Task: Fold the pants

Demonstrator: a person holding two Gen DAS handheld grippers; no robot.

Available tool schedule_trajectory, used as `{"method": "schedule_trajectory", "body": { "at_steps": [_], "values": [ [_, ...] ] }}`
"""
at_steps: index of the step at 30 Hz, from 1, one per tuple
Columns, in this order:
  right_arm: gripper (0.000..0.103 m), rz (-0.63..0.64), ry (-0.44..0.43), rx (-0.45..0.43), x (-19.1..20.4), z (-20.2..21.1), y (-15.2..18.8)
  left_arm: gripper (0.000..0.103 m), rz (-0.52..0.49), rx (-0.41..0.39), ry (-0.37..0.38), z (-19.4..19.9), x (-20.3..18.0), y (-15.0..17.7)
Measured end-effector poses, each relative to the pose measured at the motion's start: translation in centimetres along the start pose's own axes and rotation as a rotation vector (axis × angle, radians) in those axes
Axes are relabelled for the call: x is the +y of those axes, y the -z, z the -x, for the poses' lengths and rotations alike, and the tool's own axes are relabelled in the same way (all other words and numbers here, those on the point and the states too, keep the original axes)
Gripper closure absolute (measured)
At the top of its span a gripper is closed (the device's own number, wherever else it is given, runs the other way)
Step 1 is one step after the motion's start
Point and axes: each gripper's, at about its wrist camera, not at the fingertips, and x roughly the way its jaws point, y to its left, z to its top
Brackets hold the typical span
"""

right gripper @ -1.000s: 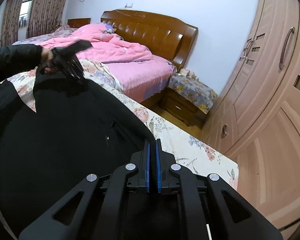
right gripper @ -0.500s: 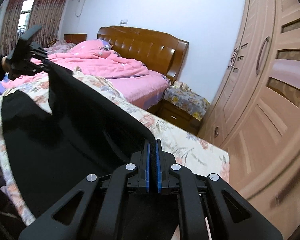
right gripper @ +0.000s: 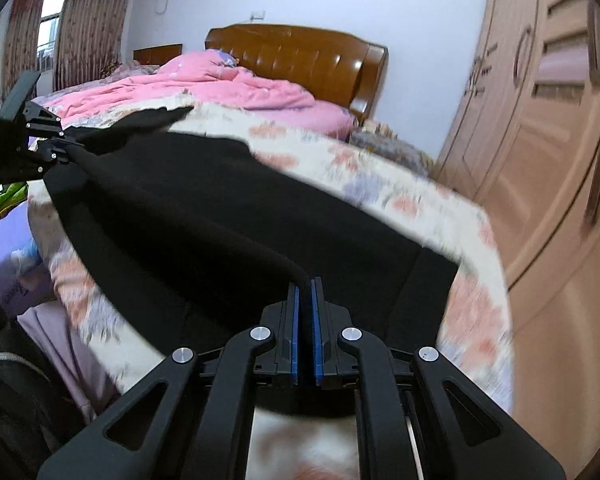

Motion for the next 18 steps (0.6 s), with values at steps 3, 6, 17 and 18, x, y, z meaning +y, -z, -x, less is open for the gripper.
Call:
{"method": "schedule_trajectory", "body": {
  "at_steps": [3, 6, 17, 18],
  "values": [
    [0.095, -0.037, 0.004, -0.009, 0.4, 0.4, 0.9, 0.092, -0.007, -0.024, -0.048, 0.4, 0.0, 0.1],
    [0.095, -0.059, 0.016, -0.028, 0.4, 1.3, 1.3, 0.092, 0.003, -0.062, -0.064, 1.8, 0.2, -0.3],
    [0.095, -0.091, 0.023, 0.004, 0.7, 1.0, 3.6, 0.093, -0.12, -0.019, -0.063, 2.7, -3.1, 1.2],
    [0.095, -0.087, 0.025, 0.011, 0.8, 1.0, 3.8, 0.093, -0.121, -0.013, -0.058, 2.8, -3.0, 1.3]
  ]
}}
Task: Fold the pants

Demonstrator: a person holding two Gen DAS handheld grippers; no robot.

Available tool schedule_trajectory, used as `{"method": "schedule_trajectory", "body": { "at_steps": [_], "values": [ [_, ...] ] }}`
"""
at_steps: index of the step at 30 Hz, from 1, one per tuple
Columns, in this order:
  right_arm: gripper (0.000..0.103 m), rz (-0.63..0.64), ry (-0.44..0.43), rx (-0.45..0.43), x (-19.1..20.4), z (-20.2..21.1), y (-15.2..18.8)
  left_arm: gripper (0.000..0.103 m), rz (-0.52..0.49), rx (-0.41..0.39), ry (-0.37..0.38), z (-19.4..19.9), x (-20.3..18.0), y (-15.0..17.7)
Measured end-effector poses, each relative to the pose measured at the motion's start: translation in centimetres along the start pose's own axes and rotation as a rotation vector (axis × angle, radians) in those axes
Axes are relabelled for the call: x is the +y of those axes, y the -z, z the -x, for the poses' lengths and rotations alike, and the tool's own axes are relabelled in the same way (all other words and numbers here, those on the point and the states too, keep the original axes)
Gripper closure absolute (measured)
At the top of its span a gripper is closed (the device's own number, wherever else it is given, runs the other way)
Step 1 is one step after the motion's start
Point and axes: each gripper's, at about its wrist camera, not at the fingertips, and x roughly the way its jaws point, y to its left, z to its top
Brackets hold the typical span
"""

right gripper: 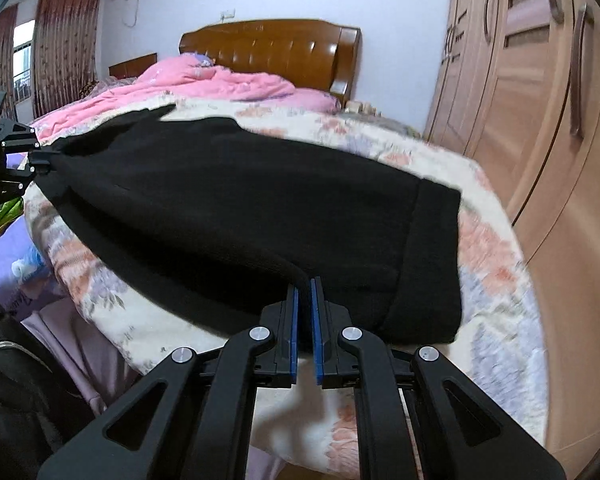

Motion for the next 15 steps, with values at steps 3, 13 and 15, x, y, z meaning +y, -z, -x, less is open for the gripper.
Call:
{"method": "schedule_trajectory", "body": {
  "at_steps": [3, 13, 15],
  "values": [
    [0.095, 0.0, -0.003, 0.037, 0.1, -1.3, 0.8, 0.093, -0.001, 0.034, 0.042, -1.1, -0.9, 0.8],
    [0.094, -0.023, -0.006, 0.043, 0.2, -1.3, 0.7, 0.075, -0.009, 0.032, 0.05, -1.8, -1.2, 1.2],
    [0.093, -0.049, -0.011, 0.04, 0.1, -1.4, 0.8, 0.071, -0.048, 0.04, 0.064, -2.4, -1.3, 1.1]
  ]
}}
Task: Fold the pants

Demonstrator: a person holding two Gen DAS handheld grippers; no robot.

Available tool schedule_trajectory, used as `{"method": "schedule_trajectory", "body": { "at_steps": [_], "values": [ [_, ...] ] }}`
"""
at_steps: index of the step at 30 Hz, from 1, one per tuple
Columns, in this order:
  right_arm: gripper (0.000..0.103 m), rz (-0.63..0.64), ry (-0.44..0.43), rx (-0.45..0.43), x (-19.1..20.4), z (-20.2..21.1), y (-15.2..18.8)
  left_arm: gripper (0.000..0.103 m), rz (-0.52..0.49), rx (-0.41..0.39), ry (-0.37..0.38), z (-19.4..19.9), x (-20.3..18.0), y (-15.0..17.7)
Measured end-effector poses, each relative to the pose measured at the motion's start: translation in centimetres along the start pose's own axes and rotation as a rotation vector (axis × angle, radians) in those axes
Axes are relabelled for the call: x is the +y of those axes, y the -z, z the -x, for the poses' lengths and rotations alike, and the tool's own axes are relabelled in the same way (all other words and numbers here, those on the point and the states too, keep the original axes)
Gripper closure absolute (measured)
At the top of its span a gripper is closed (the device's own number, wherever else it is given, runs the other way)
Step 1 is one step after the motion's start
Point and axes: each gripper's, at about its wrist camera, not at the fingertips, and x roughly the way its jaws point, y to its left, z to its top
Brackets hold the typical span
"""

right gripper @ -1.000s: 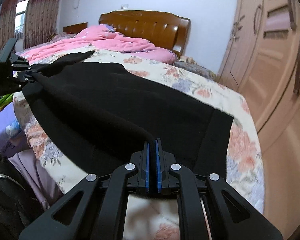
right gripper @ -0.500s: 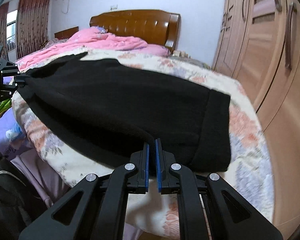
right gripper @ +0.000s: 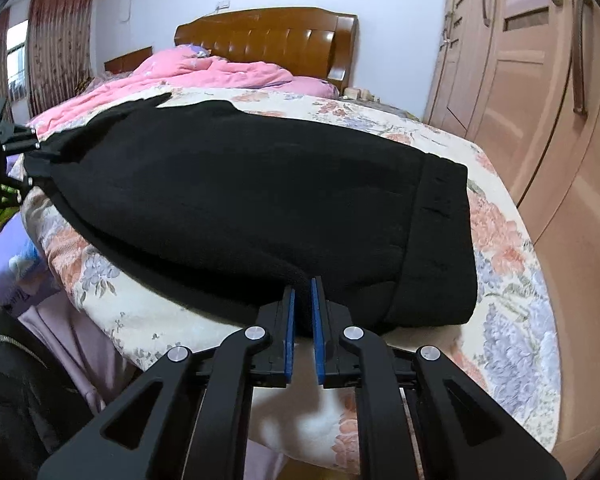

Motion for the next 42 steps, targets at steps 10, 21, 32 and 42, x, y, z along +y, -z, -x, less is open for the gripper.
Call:
{"method": "schedule_trajectory", "body": {
  "at_steps": [10, 21, 32, 42],
  "values": [
    [0.095, -0.008, 0.014, -0.025, 0.2, 0.4, 0.1, 0.095, -0.155, 0.008, 0.013, -1.5, 0.6, -1.0],
    [0.096, -0.021, 0.022, -0.02, 0.1, 0.6, 1.3, 0.096, -0.126, -0.018, -0.011, 1.5, -0.2, -0.8],
    [0.029, -0.064, 0.013, -0.042, 0.2, 3.4, 0.0, 0.06, -0.04, -0.006, 0.038, -0.5, -0.6, 0.3],
    [0.028, -0.032, 0.05, 0.074, 1.0, -1.3, -1.5, 0.017, 0.468, -0.159, 0.236, 3.2, 6.3, 2.3]
  ]
}}
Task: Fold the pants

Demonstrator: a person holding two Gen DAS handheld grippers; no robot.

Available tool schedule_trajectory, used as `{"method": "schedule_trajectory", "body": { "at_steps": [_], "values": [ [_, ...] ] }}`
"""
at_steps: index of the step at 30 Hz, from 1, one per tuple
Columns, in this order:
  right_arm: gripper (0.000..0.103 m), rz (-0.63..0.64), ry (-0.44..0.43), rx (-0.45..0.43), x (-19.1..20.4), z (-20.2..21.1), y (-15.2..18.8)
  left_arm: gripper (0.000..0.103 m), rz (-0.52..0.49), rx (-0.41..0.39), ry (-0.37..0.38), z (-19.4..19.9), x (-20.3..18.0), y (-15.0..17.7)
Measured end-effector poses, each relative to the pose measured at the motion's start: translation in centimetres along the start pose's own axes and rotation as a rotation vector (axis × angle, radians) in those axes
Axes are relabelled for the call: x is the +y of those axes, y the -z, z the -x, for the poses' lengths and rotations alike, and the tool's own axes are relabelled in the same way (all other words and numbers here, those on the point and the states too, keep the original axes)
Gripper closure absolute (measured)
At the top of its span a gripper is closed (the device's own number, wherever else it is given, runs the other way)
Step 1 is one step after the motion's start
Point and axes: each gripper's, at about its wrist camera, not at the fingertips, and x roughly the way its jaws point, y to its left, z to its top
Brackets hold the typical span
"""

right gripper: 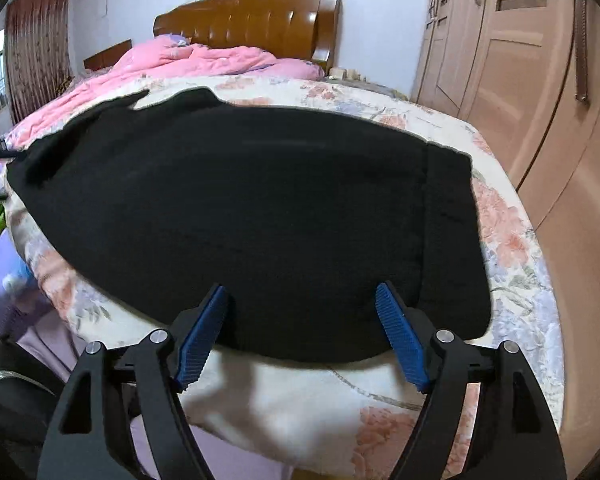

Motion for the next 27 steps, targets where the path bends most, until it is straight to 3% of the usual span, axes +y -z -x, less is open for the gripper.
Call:
{"method": "schedule_trajectory", "body": {
  "at_steps": [2, 4, 8, 12, 15, 19, 22, 24, 25, 26, 27],
  "values": [
    [0.028, 0.001, 0.01, 0.014, 0.2, 0.3, -0.3, 0.005, 0.111, -0.015, -0.045, 0.8, 2.4, -0.5],
    [0.028, 0.003, 0.023, -0.013, 0.6, 1.5, -1.4, 0.002, 0.262, -0.024, -0.113, 1.2, 6.3, -1.6],
    [0.023, 0.087, 0.018, -0.106, 2.6, 3.3, -5.4, 0.002, 0.431, 0.019, -0.246, -1.1, 13.8, -5.2],
    [0.021, 0.162, -0.023, -0.164, 5.4, 2.0, -10.2, 0.002, 0.576, 0.185, -0.337, -8.1, 21.8, -9.8],
    [0.021, 0.211, -0.044, -0.171, 8.1, -0.4, -12.7, 0.004, 0.583, 0.331, -0.404, -13.5, 24.3, -11.3],
    [0.021, 0.227, -0.114, -0.16, 11.0, -2.8, -13.9, 0.025, 0.556, 0.498, -0.473, -19.6, 26.0, -11.2],
    [0.021, 0.222, -0.155, -0.146, 12.1, -3.9, -14.0, 0.035, 0.512, 0.548, -0.485, -22.1, 26.7, -10.3],
    [0.021, 0.205, -0.17, -0.136, 12.3, -4.2, -13.9, 0.049, 0.491, 0.572, -0.487, -23.0, 27.1, -9.6],
    [0.021, 0.189, -0.18, -0.129, 12.2, -4.6, -14.0, 0.08, 0.497, 0.552, -0.488, -22.8, 27.3, -9.6],
    [0.021, 0.178, -0.188, -0.125, 12.3, -4.7, -14.0, 0.093, 0.505, 0.561, -0.496, -22.8, 27.6, -9.2],
    [0.021, 0.164, -0.201, -0.124, 12.2, -4.8, -14.1, 0.094, 0.502, 0.528, -0.496, -22.1, 27.7, -9.1]
  ]
}}
